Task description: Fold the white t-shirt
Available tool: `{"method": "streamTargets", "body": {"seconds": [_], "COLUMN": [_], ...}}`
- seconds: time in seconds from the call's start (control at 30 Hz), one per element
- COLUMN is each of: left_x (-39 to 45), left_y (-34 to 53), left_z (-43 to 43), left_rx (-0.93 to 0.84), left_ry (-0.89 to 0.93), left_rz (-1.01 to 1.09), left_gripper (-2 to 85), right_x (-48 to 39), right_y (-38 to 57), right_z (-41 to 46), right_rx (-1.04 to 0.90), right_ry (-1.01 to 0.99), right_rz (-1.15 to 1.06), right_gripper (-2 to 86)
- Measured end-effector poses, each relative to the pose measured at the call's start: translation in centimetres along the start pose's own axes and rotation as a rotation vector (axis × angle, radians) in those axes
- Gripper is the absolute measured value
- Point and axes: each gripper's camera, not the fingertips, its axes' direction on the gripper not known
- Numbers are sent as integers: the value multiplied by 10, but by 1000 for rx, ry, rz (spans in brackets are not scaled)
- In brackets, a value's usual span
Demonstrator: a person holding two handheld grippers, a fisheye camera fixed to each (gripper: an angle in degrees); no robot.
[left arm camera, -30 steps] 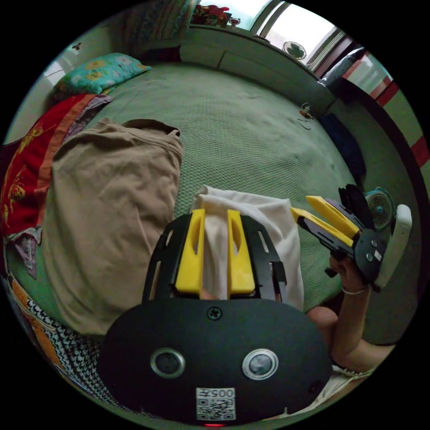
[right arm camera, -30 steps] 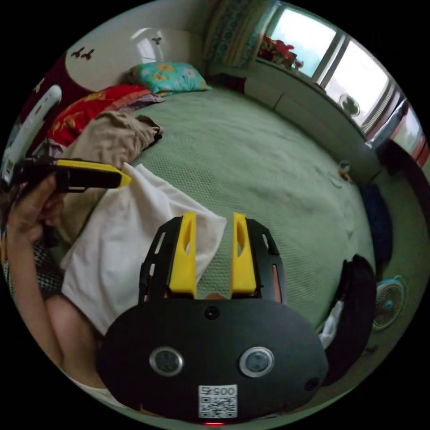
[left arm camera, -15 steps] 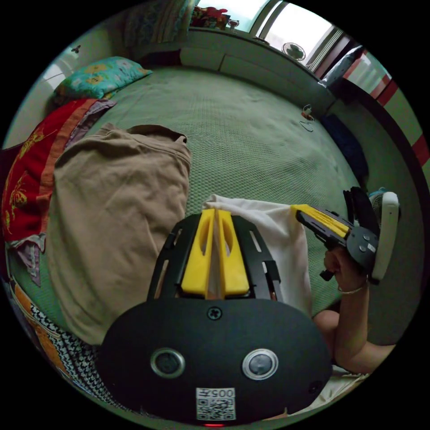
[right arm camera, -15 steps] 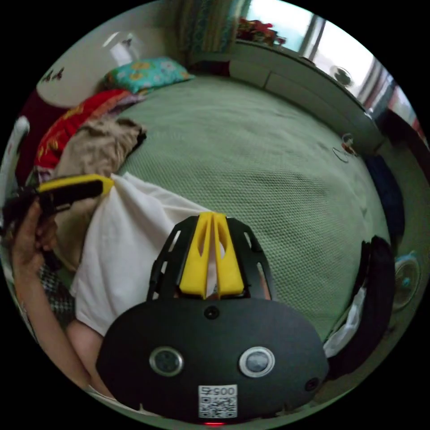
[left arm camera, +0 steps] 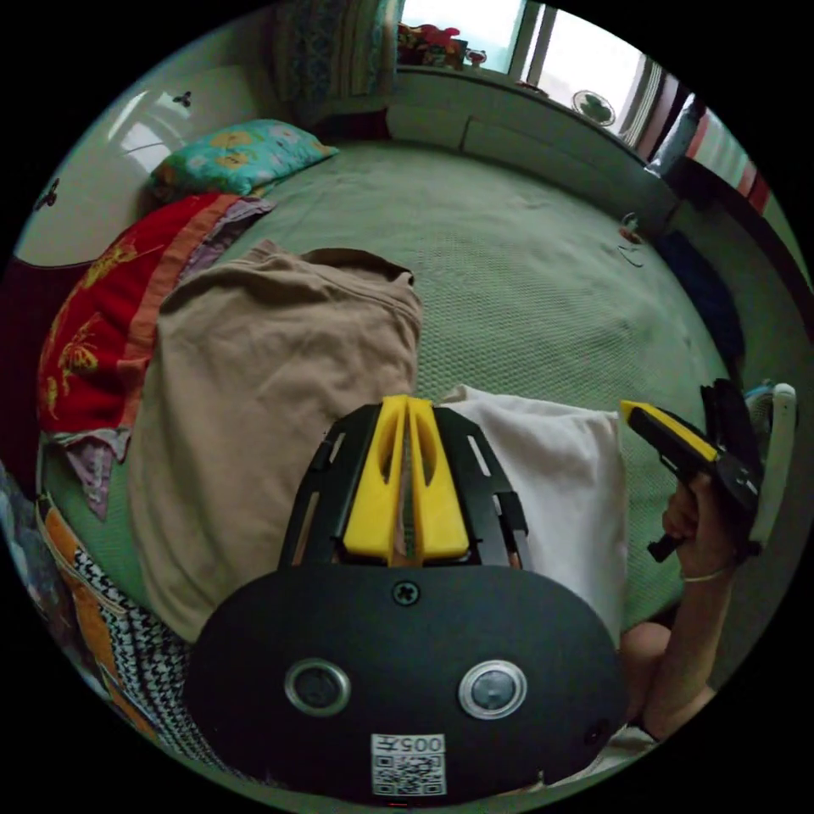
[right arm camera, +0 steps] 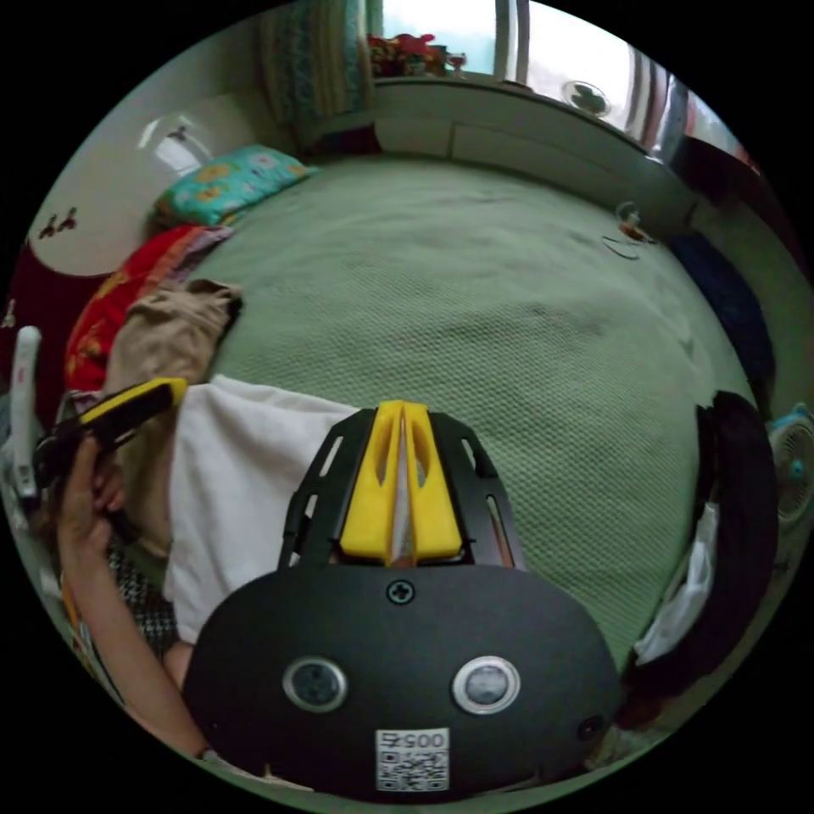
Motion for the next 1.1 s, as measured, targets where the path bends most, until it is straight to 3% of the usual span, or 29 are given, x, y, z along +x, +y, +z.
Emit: {"method": "streamTargets", "body": {"seconds": [0.13, 0.33, 0.63, 0.8, 0.97, 1.1], "left_x": [-5, 1, -2, 1, -1, 6], "left_y": [-1, -7, -1, 1, 16, 31], "left_z": [1, 21, 9, 25, -1, -15], "left_rx": [31, -36, 122, 30, 100, 89], "left_ry": [185, 115, 133, 64, -10, 125], "left_rz": [-1, 23, -25, -50, -86, -7], "left_gripper": [41, 26, 0, -2, -5, -6], "right_x": [-9, -27, -4, 0, -7, -26], "right_y": [-4, -7, -16, -25, -30, -28], "right_z": [3, 40, 23, 59, 37, 20], "right_rx": [-3, -93, 54, -90, 38, 103], "right_ry": [-104, 73, -40, -32, 53, -4], "right_rz": [-91, -201, -45, 3, -6, -122], "right_gripper": [57, 27, -13, -8, -2, -9]}}
